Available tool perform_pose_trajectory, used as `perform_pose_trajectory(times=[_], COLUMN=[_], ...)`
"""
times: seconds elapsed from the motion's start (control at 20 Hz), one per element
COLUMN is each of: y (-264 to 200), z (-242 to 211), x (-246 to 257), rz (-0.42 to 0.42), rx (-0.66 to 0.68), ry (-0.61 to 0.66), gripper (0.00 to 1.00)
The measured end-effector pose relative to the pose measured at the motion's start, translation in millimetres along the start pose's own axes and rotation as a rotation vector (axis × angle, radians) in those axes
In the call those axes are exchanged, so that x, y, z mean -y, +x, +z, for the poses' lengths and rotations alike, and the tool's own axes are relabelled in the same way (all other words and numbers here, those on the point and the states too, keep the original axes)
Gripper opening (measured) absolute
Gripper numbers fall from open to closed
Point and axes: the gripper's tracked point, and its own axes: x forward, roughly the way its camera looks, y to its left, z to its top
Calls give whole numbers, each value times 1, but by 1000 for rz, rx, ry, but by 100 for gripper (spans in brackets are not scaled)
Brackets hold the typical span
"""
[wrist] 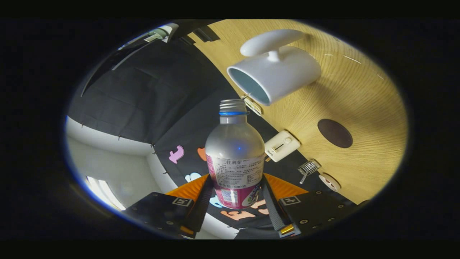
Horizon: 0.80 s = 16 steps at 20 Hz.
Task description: Take the bottle from table, then pour the juice into the cup, finally place the bottle on the coaster
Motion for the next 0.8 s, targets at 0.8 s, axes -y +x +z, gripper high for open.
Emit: perform_pose_trajectory(times=[0.8], y=[4], z=[-6], x=[41], rz=[-183], rx=[-72], ry=[-562], gripper=[74])
